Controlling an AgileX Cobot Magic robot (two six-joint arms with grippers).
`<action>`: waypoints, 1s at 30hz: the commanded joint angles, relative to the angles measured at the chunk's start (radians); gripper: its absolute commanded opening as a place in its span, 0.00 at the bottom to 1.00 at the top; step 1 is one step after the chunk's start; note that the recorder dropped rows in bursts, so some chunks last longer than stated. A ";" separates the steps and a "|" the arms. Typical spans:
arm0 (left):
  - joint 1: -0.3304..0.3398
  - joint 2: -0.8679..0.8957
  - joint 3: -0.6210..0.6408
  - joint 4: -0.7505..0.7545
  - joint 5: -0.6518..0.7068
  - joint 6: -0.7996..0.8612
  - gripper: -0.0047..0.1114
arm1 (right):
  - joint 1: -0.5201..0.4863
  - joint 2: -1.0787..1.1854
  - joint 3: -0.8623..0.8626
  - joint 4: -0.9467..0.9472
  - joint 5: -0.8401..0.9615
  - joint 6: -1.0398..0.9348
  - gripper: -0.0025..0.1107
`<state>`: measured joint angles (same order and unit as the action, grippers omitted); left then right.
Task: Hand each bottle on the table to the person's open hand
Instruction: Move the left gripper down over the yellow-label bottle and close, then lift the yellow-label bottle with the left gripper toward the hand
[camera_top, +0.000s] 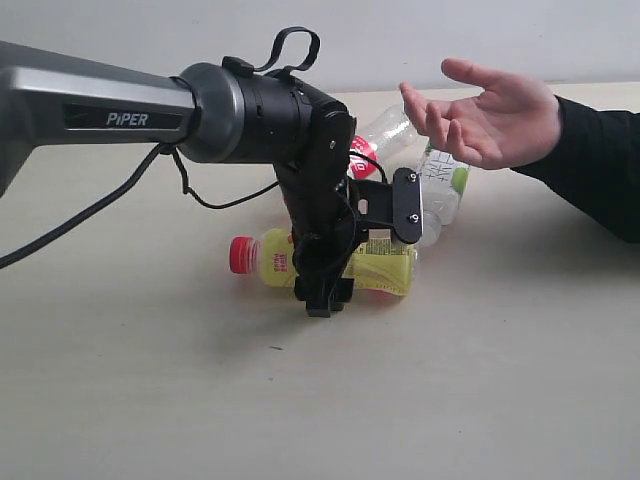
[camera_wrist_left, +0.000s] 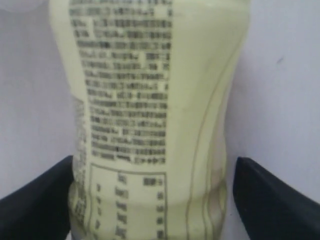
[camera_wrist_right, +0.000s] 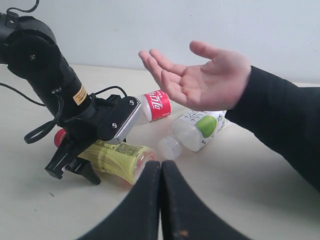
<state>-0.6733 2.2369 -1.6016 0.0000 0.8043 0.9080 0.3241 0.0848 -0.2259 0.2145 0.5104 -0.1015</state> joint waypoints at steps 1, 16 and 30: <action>-0.006 -0.004 -0.006 0.000 -0.006 -0.007 0.71 | 0.001 -0.004 0.002 0.000 -0.008 0.000 0.02; -0.006 -0.037 -0.006 -0.006 0.157 -0.109 0.04 | 0.001 -0.004 0.002 0.000 0.002 0.000 0.02; -0.006 -0.267 -0.051 -0.008 0.341 -0.672 0.04 | 0.001 -0.004 0.002 0.000 0.002 0.002 0.02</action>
<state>-0.6733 2.0238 -1.6245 0.0000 1.1370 0.3629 0.3241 0.0848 -0.2259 0.2145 0.5141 -0.1015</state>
